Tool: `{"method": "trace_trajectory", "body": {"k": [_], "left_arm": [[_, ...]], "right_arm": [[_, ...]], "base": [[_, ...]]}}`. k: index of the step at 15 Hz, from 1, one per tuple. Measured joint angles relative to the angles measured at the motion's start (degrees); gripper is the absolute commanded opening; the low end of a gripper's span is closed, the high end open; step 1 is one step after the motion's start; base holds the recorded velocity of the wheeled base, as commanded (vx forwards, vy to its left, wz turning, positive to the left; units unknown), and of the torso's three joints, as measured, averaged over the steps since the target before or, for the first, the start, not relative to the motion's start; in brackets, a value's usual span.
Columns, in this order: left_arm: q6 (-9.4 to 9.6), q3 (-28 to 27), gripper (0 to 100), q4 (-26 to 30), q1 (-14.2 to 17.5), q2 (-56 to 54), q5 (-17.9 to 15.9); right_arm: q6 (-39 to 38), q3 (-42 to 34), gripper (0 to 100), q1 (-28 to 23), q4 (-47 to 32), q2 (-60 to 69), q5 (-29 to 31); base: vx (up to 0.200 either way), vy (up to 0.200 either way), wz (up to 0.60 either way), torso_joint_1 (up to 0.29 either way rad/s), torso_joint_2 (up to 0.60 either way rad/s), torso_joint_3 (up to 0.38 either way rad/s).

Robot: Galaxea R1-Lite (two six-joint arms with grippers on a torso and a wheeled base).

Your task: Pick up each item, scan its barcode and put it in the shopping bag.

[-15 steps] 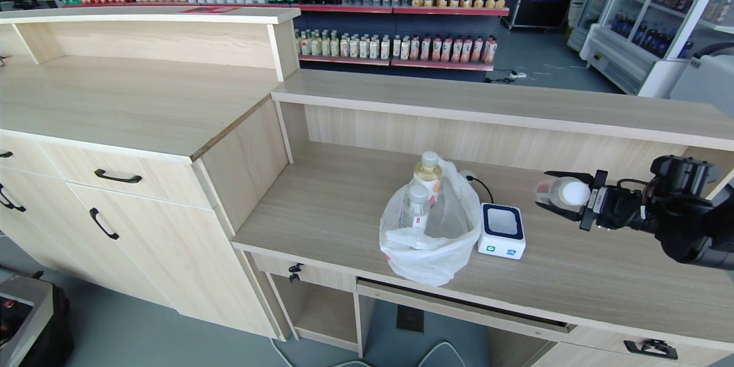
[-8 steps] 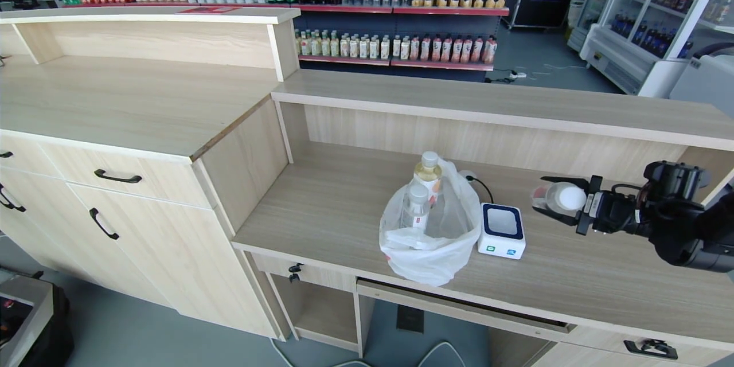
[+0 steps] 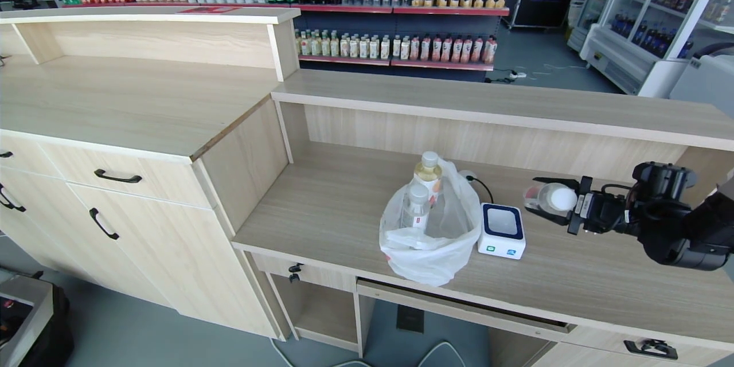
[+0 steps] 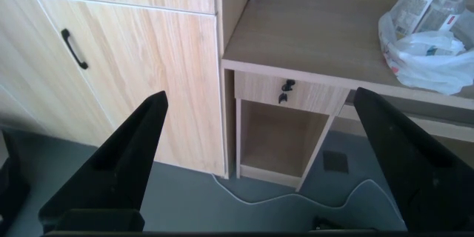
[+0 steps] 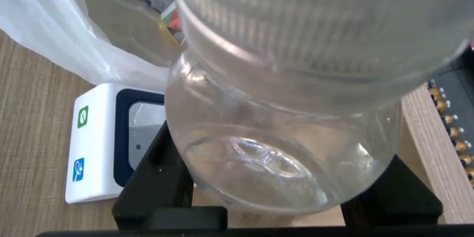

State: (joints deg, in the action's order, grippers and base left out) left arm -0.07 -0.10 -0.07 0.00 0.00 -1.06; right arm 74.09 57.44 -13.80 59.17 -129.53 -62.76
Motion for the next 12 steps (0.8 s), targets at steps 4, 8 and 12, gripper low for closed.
{"method": "trace_trajectory", "body": {"k": [4, 8, 12], "left_arm": [[-0.02, 0.0, 100, 0.0, 0.0, 0.0, 0.0], [0.0, 0.0, 100, 0.0, 0.0, 0.0, 0.0], [0.0, 0.0, 100, 0.0, 0.0, 0.0, 0.0]], "right_arm": [[-0.02, 0.11, 0, 1.12, 1.01, -1.12, -0.35], [-0.96, 1.49, 0, 1.97, 2.38, -2.52, -0.35], [-3.58, 2.28, 0, 3.02, 5.94, -4.02, -0.33]], "base": [[0.0, 0.0, 0.0, 0.0, 0.0, 0.0], [0.0, 0.0, 0.0, 0.0, 0.0, 0.0], [0.0, 0.0, 0.0, 0.0, 0.0, 0.0]]}}
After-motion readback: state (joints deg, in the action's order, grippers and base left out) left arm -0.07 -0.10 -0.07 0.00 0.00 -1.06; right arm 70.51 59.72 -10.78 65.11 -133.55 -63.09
